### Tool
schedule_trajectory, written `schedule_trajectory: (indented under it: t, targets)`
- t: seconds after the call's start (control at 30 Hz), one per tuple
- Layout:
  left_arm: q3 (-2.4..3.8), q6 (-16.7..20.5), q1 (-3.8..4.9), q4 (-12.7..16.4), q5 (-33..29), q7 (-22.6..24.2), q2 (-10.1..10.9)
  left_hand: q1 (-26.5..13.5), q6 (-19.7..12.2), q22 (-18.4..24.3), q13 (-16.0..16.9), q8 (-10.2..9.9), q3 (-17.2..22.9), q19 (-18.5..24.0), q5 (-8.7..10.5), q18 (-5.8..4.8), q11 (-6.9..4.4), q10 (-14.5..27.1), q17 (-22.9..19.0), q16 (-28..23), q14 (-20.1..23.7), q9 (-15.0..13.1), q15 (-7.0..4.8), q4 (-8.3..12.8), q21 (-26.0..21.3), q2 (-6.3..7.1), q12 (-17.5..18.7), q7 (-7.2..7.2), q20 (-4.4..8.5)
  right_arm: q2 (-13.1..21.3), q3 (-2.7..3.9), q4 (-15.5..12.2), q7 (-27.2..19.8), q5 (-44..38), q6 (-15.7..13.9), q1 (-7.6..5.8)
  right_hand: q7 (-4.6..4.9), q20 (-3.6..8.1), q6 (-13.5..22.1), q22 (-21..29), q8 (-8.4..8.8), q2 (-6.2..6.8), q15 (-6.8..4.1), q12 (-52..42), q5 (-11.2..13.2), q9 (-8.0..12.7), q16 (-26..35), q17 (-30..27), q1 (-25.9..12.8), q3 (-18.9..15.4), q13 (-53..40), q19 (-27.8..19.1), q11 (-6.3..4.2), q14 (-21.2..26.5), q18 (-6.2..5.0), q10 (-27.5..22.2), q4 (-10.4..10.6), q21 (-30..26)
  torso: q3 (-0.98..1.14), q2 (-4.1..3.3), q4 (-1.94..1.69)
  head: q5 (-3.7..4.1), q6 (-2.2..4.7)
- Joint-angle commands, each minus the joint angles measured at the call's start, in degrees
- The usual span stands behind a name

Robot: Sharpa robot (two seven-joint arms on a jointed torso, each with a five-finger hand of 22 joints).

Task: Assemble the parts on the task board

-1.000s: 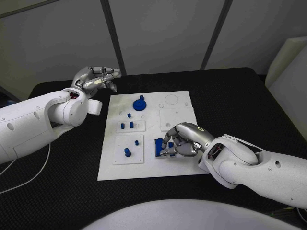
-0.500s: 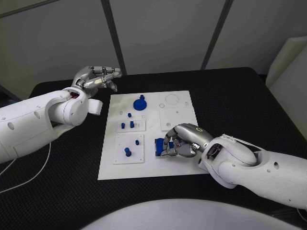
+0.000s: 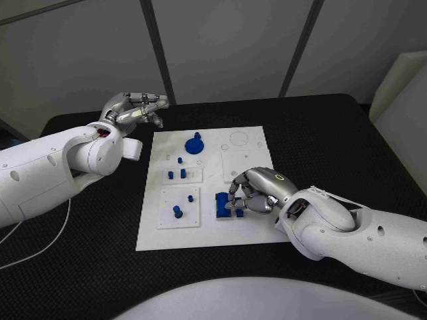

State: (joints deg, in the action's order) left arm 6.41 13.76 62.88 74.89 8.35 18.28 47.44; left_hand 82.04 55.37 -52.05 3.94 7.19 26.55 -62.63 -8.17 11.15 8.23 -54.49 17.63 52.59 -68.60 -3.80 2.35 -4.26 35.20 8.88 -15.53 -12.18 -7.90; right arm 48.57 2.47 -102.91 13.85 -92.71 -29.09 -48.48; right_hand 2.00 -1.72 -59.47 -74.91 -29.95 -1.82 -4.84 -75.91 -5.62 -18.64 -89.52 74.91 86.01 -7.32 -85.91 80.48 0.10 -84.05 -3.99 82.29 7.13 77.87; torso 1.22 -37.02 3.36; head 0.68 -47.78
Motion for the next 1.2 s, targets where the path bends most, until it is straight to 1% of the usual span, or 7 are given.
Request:
schedule_trajectory:
  t: [0.03,0.47,0.57,0.67,0.77,0.93,1.2]
  targets:
    - [0.04,-0.6,0.08,0.1,-0.2,0.1,0.0,-0.3,-0.4,0.1,-0.1,0.0,-0.2,0.1,0.23,-0.70,-0.13,0.4,0.0,0.2,0.3,0.1,0.23,0.1,-0.4,-0.07,-0.2,-0.01,-0.10,0.0,0.01,-0.1,0.7,-0.9,-2.2,-0.05,0.10,0.32,0.5,-1.1,-0.42,-1.15,-0.37,0.4,-0.2,-0.2,0.1,14.1,0.7,0.0,6.0,-0.1,-2.02,-5.7,0.24,1.6,0.1,0.0,0.00,0.04,0.04,-0.08,0.02]
    - [0.04,-0.9,0.08,0.2,-0.2,0.2,0.3,-0.3,-0.5,0.1,-0.1,0.0,-0.3,0.1,0.23,-0.70,-0.11,0.4,-0.1,0.2,0.3,0.1,0.24,0.1,-0.4,-0.06,-0.2,-0.04,-0.12,3.7,0.02,-2.6,-11.5,11.0,-1.8,-0.07,2.54,-0.74,5.8,4.0,2.16,0.26,1.12,6.4,-2.6,0.6,3.3,9.0,-0.9,-1.5,9.9,-3.9,-0.07,-4.5,-0.97,-1.8,1.5,-4.9,-0.10,0.24,-0.01,0.04,0.62]
    - [0.01,-1.4,0.08,0.1,-1.0,0.6,0.2,-0.4,-0.5,0.1,-0.1,0.1,-0.3,0.1,0.25,-0.71,-0.11,0.5,-0.1,0.2,0.3,0.0,0.28,0.0,-0.4,-0.03,-0.3,-0.03,-0.15,5.4,0.06,-3.3,-15.4,18.3,-0.4,-0.19,3.99,-1.73,7.6,10.8,5.10,0.24,2.17,15.1,-2.9,1.9,8.3,2.4,-0.3,-1.5,15.8,-8.8,1.14,-2.5,-2.55,-6.7,1.8,-11.6,-0.24,0.51,0.02,0.09,1.09]
    - [-0.14,-1.3,0.07,0.1,-2.0,1.0,0.1,-0.7,-0.1,0.2,0.1,0.5,-0.5,0.2,0.25,-0.67,-0.32,0.1,-0.3,0.2,0.5,-0.1,0.23,-0.1,-0.5,-0.11,-0.9,0.30,-0.20,6.5,0.11,-2.3,-19.9,25.3,2.2,-1.42,5.35,-3.01,8.9,28.0,9.30,0.12,3.40,36.8,-2.8,3.8,24.8,-15.5,1.6,-1.3,31.4,-20.8,2.54,3.8,-6.13,-17.9,2.2,-29.8,-0.58,1.14,-0.01,0.42,1.63]
    - [-0.31,-1.1,0.06,-0.1,-2.5,1.6,-0.3,-1.0,0.6,0.3,0.3,1.0,-0.8,0.4,0.25,-0.60,-0.82,-1.4,-0.4,0.2,0.6,-0.2,-0.03,-0.2,-0.7,-0.16,-2.2,0.83,-0.11,6.6,0.14,0.3,-23.0,32.3,3.6,-3.14,6.26,-3.83,8.6,33.4,12.09,-0.47,4.11,44.4,-2.7,5.2,44.9,-33.9,3.4,-1.0,38.2,-23.0,3.39,10.3,-6.48,-21.8,3.0,-36.6,-0.86,1.71,-0.13,0.43,2.64]
    - [-1.07,0.3,0.02,-0.7,-4.3,3.2,-1.7,-3.3,2.1,1.0,0.8,2.1,-2.4,1.0,0.31,-0.62,-2.07,-5.2,-1.2,-0.4,1.7,-0.3,-0.63,-1.5,-1.9,0.26,-4.4,2.10,0.25,4.5,0.18,8.5,-28.9,48.2,4.5,-6.36,7.52,-5.50,8.3,39.7,16.17,-0.47,5.99,55.3,-2.9,7.8,59.3,-40.4,6.4,-0.8,50.5,-25.2,4.77,13.1,-6.40,-24.0,4.3,-45.5,-1.59,3.29,-0.42,0.64,4.99]
    - [-2.21,3.7,-0.70,-3.6,-12.7,5.4,-5.1,-4.3,1.3,10.9,-0.3,1.0,-5.3,13.5,0.41,-1.34,-0.54,-6.0,-9.8,-23.1,13.0,0.0,2.96,-3.8,-16.4,0.83,0.3,1.33,-2.89,-3.5,1.17,24.3,-34.9,66.9,6.2,-8.95,9.28,-10.32,7.7,49.5,21.35,-0.79,11.19,64.9,-2.8,10.7,78.4,-51.2,6.4,-1.6,66.4,-33.1,8.31,24.2,-5.42,-24.5,6.4,-60.0,-2.09,5.41,0.07,-0.35,7.93]
